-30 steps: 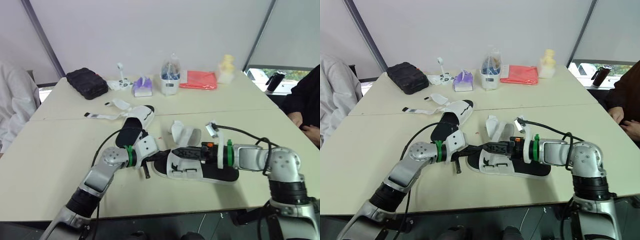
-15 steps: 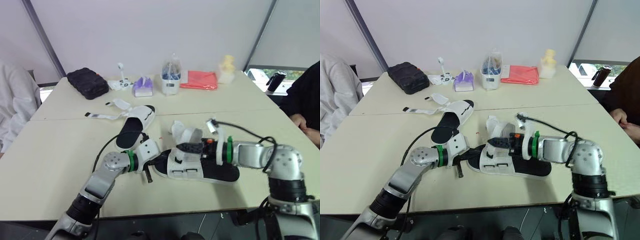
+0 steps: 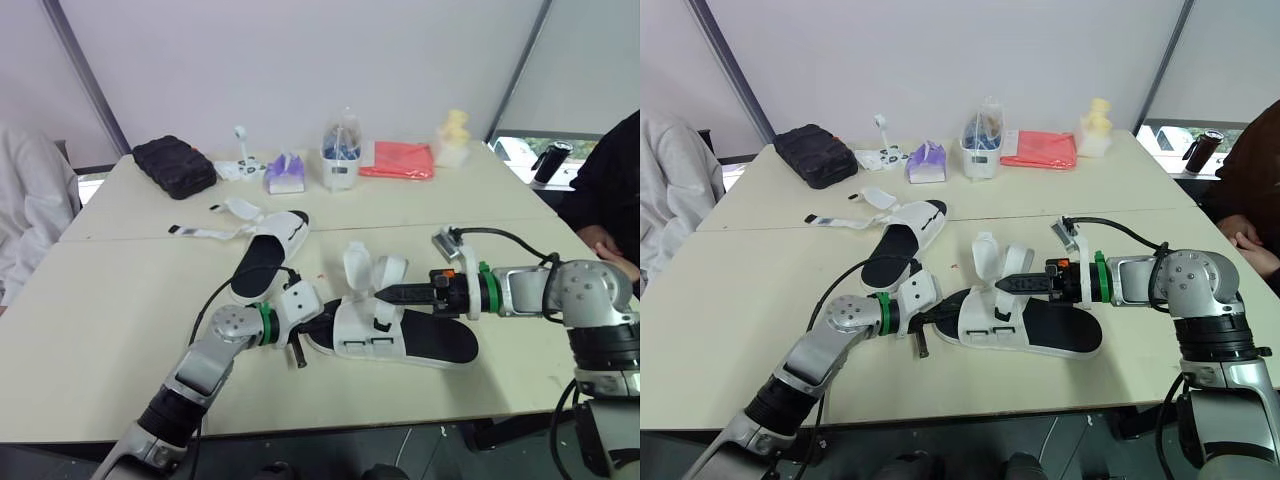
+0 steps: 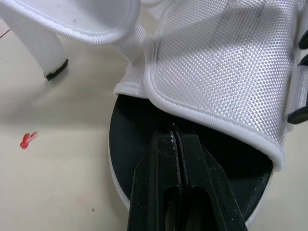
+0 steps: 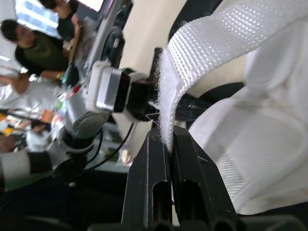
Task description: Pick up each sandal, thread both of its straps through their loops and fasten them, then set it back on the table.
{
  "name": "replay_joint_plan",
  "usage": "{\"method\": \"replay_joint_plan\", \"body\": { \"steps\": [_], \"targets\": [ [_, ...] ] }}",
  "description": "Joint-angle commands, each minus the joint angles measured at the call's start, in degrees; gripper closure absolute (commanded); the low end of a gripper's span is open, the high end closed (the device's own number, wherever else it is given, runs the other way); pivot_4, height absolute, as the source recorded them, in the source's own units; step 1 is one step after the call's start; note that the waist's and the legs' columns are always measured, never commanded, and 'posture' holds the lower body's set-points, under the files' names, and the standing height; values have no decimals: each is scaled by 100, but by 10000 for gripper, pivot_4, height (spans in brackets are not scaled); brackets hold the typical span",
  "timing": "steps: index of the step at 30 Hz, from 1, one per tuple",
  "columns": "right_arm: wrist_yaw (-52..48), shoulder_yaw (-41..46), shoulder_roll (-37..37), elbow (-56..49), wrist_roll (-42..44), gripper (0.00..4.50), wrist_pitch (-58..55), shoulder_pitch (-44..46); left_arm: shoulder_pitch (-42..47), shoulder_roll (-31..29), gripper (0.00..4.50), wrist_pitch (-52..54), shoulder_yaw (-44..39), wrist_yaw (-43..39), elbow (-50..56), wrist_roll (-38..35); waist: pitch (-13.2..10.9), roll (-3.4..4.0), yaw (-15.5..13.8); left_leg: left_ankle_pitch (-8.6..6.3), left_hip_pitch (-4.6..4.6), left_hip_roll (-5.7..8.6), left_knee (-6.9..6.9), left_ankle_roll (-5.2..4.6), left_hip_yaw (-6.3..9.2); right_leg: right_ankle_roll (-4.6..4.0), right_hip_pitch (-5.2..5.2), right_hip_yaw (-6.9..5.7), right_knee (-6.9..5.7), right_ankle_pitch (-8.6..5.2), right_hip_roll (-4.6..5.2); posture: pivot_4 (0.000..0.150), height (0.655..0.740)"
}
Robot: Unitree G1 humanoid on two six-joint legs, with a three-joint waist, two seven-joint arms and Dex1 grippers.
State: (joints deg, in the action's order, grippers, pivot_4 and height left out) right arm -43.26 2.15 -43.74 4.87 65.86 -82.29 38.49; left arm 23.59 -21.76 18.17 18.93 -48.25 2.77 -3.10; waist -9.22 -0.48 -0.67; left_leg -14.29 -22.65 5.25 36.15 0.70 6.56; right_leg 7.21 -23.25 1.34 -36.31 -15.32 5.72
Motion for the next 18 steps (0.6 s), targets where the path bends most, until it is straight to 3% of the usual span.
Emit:
{"method": "replay_joint_plan", "body": {
  "steps": [1, 11, 18],
  "targets": [
    [-267, -100, -101, -56, -298, 44695, 45, -12, -55, -11, 45000, -36, -1, 47, 176, 13, 0, 0, -3, 0, 0, 1, 0, 0, 0, 0, 0, 0, 0, 0, 1, 1500, 7400],
    [-812, -508, -224, -175, -1214, 44695, 490, -218, -62, -22, 45000, -46, 8, 91, 177, 35, 0, 0, -7, 0, 0, 2, 1, 0, -1, 0, 0, 0, 1, 0, 3, 1500, 7400],
    [-903, 224, 53, 278, -901, 44695, 142, 153, -69, -22, 45000, -58, 29, 108, 156, 42, 0, 0, -6, 0, 0, 2, 1, 1, 0, 0, 1, 0, 1, 0, 3, 1500, 7400]
  ]
}}
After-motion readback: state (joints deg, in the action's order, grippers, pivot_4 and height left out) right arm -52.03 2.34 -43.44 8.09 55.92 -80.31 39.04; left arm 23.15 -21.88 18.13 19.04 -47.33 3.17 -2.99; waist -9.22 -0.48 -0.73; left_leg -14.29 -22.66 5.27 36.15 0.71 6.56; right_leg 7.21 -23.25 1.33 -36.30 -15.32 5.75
